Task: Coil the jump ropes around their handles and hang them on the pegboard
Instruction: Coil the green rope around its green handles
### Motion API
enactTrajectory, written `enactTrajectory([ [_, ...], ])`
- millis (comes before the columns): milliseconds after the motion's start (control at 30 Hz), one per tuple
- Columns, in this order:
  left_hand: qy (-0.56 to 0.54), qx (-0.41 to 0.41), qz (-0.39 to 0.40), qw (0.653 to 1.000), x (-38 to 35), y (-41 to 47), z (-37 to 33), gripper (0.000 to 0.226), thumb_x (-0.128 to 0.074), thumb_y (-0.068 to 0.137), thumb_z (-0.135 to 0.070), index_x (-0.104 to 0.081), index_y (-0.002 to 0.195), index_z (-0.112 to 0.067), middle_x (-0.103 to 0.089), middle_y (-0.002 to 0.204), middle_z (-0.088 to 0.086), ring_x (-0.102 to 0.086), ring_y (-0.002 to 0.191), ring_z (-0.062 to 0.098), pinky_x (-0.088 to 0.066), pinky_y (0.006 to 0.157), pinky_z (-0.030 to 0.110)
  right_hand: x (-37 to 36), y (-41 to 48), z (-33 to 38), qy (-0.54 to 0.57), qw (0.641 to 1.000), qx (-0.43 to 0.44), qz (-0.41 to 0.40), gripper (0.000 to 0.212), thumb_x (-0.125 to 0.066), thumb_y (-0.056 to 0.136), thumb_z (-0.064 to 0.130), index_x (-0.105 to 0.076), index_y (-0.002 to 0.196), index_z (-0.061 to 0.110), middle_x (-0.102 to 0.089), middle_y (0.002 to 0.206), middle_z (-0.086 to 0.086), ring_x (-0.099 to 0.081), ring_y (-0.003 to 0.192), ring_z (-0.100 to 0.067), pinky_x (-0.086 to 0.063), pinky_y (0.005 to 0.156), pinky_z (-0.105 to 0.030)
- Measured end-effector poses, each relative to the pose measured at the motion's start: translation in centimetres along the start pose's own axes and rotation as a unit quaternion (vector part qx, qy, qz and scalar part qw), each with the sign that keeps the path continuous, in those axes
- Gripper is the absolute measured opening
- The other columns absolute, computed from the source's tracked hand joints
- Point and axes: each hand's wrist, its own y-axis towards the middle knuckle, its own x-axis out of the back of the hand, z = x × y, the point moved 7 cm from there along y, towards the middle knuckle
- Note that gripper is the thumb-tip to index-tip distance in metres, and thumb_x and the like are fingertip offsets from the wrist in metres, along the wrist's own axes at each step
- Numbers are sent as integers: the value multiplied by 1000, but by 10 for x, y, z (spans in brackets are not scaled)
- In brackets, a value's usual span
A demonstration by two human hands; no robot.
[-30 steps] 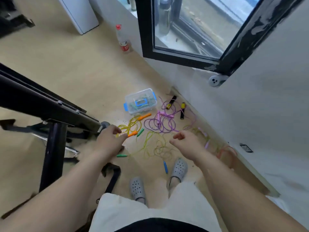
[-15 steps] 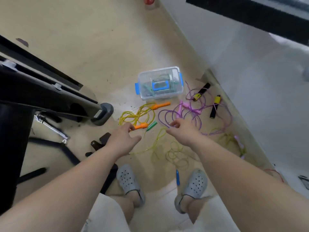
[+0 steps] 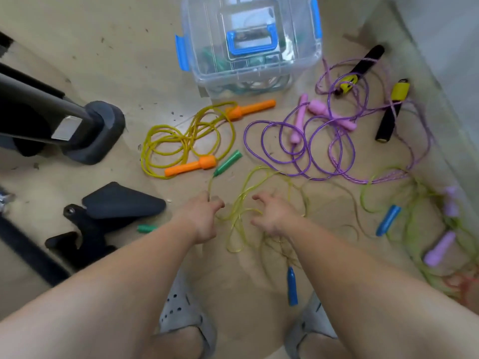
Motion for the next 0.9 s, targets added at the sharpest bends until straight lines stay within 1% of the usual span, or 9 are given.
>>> enactTrajectory([
  [100,72,-11,-11,997,-19,18,3,55,-59,91,-18,-44,141,-33,-40,138,9,-46,128,31,-47,99,42,-16,16,-11,-6,1000,4,-2,73,-71,82,46,-39,148,40,-39,145,-10,-48,131,-36,-42,109,-39],
  [267,145,-41,-30,988,-39,36,5,35,-43,103,-18,-54,135,-26,-41,139,10,-42,130,32,-40,106,40,-31,30,-26,-10,999,24,-26,71,-75,80,46,-45,144,38,-36,138,-6,-47,128,-32,-41,111,-38],
  [400,145,-44,-42,988,-35,33,-1,36,-33,106,-15,-56,134,-15,-44,138,9,-42,130,30,-38,106,41,-35,26,-22,-15,999,22,-25,74,-74,80,46,-44,147,33,-37,141,-8,-46,130,-33,-39,112,-37],
  [467,122,-49,-16,991,-34,29,-3,32,-33,105,-13,-56,127,-16,-50,134,11,-48,126,30,-42,101,40,-34,25,-14,-3,999,28,-27,72,-74,80,47,-46,145,30,-39,140,-9,-46,131,-33,-39,112,-37],
  [567,61,-44,3,997,-19,8,-9,7,-38,102,-19,-42,98,-22,-62,119,17,-59,111,37,-44,81,40,-18,11,3,20,997,56,-57,70,-78,79,45,-47,140,28,-41,140,-8,-43,134,-31,-38,113,-39],
  [667,-19,-66,-43,997,19,-36,-31,8,-43,103,-25,-43,100,-17,-65,107,20,-61,99,41,-42,72,40,3,-37,31,24,992,121,-24,77,-77,81,42,-39,148,41,-31,152,-5,-34,141,-30,-34,116,-37],
  [767,-125,-84,-102,983,73,-112,-61,9,-51,101,-24,-50,101,-16,-65,94,13,-60,90,39,-43,69,40,29,-108,54,-2,987,159,-16,49,-65,93,45,-55,141,35,-30,159,-3,-29,144,-30,-27,115,-32],
  [833,-165,-81,-135,974,113,-174,-81,7,-56,99,-22,-51,95,-18,-61,86,3,-58,85,35,-40,67,38,58,-163,61,20,986,153,-63,33,-58,98,44,-67,125,27,-40,152,0,-33,139,-29,-28,114,-31],
  [900,-164,-69,-175,968,154,-244,-100,5,-58,97,-21,-53,95,-20,-61,84,-1,-57,82,31,-41,66,38,93,-226,64,35,982,148,-109,28,-58,99,41,-71,117,24,-47,143,1,-38,133,-29,-32,112,-32],
])
